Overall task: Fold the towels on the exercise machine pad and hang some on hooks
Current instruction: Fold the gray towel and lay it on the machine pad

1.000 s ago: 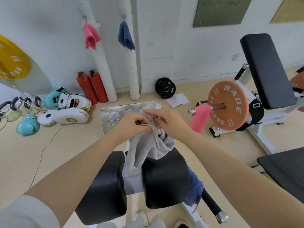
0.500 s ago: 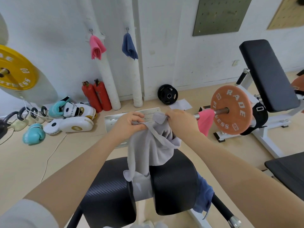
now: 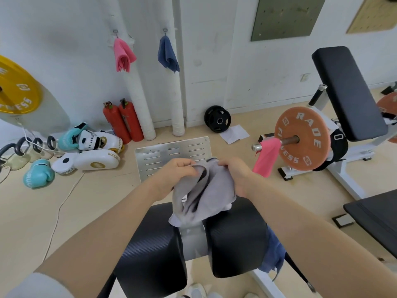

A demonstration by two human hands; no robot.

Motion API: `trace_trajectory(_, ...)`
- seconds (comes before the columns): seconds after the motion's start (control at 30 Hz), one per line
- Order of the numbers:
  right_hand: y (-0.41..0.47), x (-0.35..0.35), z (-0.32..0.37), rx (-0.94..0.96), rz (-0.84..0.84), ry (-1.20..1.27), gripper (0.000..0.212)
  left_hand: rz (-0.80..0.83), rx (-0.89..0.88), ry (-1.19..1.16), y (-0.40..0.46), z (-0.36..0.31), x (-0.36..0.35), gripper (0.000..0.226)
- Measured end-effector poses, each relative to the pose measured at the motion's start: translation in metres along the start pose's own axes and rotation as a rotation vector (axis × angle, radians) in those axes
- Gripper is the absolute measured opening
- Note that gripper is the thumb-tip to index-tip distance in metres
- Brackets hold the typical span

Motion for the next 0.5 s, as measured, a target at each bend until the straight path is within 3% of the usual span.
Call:
trace_trajectory(0.13, 0.0, -0.005, 0.008, 0.117, -0.018, -0.131, 0.018, 0.077, 0.036, -0.022, -0.006, 0.002, 0.013, 0.021)
trace_trajectory(0.23, 0.002, -0.004, 0.013, 0.284, -0.116, -0.327, 0.02, 0.109, 0.037, 0.143, -0.011, 0.001, 0.019, 0.025)
trace_trajectory(0.33, 0.005, -0.004, 0.015, 0.364, -0.223, -0.56, 0.022, 0.067, -0.115, 0.461, -0.008, 0.002, 0.025, 0.042)
trace_trajectory(0.4, 0.009, -0.003, 0.017, 0.378, -0.323, -0.766, 0.029, 0.054, -0.216, 0.616, -0.008, 0.002, 0.024, 0.04)
trace_trajectory(0.47, 0.009, -0.002, 0.02, 0.412, -0.407, -0.871, 0.04, -0.025, -0.289, 0.662, -0.007, 0.001, 0.023, 0.038)
trace_trajectory(0.5, 0.008, -0.003, 0.021, 0.446, -0.394, -0.803, 0.042, -0.097, -0.313, 0.631, -0.007, 0.001, 0.023, 0.034)
Point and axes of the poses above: each hand's wrist, its own y-axis towards the middle knuckle, its own x-axis out of the back of the hand, z = x × y, the point moved 3 cm from there along y, towards the middle knuckle, and after that the axes turned 10 degrees about -y, right-handed, at the moved point
